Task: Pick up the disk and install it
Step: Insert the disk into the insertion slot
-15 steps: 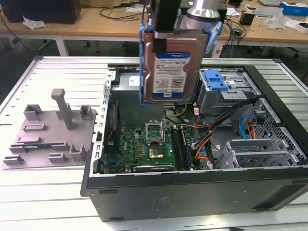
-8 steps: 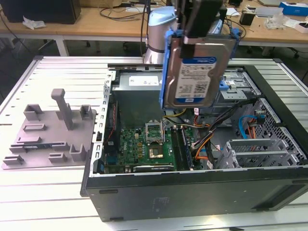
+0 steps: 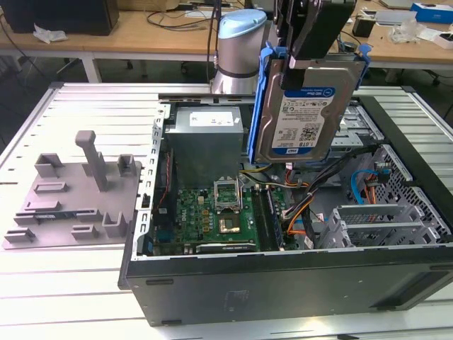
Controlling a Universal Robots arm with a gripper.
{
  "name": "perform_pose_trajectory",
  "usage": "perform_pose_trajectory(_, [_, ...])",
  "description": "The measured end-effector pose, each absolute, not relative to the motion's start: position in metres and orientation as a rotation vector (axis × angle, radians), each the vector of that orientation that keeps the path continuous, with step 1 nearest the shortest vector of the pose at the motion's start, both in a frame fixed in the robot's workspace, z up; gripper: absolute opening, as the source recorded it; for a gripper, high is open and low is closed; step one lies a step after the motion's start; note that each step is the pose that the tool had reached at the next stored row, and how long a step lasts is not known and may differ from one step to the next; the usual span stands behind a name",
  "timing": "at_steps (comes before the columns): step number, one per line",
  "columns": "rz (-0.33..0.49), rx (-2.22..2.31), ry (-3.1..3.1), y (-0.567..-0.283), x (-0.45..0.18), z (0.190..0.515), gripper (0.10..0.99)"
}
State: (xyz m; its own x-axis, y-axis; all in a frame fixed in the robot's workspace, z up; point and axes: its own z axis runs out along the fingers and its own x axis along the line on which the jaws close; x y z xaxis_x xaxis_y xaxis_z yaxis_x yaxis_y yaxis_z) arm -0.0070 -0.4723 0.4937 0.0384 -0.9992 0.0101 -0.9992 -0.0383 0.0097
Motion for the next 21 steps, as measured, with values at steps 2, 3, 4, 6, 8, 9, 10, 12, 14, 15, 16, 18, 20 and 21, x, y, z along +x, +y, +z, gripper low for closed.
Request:
perform_pose_trajectory(2, [0.001,2.254,-2.169,-0.472,-0.007,0.494,0.369])
perform_pose_trajectory(3, [0.001,2.254,-2.169,-0.472,-0.007,0.494,0.369])
perform_pose_trajectory(4, [0.001,2.254,-2.169,-0.472,-0.007,0.494,0.369])
perform_pose_trajectory(6, [0.001,2.254,-2.169,-0.472,-0.007,0.494,0.369])
perform_pose_trajectory(8, [0.001,2.254,-2.169,-0.472,-0.007,0.494,0.369])
perform_pose_trajectory(9, [0.001,2.254,-2.169,-0.472,-0.007,0.494,0.369])
perform_pose_trajectory(10, [0.001,2.254,-2.169,-0.472,-0.007,0.494,0.369])
perform_pose_trajectory(12, [0.001,2.254,-2.169,-0.472,-0.007,0.494,0.369])
perform_pose_trajectory(14, [0.001,2.254,-2.168,-0.475,-0.007,0.494,0.369])
perform_pose_trajectory(15, [0.0,2.254,-2.169,-0.477,-0.007,0.494,0.369])
perform_pose_trajectory(16, [0.0,2.254,-2.169,-0.481,-0.007,0.494,0.369])
perform_pose_trajectory(18, [-0.001,2.255,-2.17,-0.492,-0.007,0.494,0.369])
perform_pose_trajectory(20, [-0.002,2.255,-2.17,-0.501,-0.007,0.494,0.369])
perform_pose_trajectory(21, [-0.003,2.255,-2.171,-0.507,-0.007,0.493,0.369])
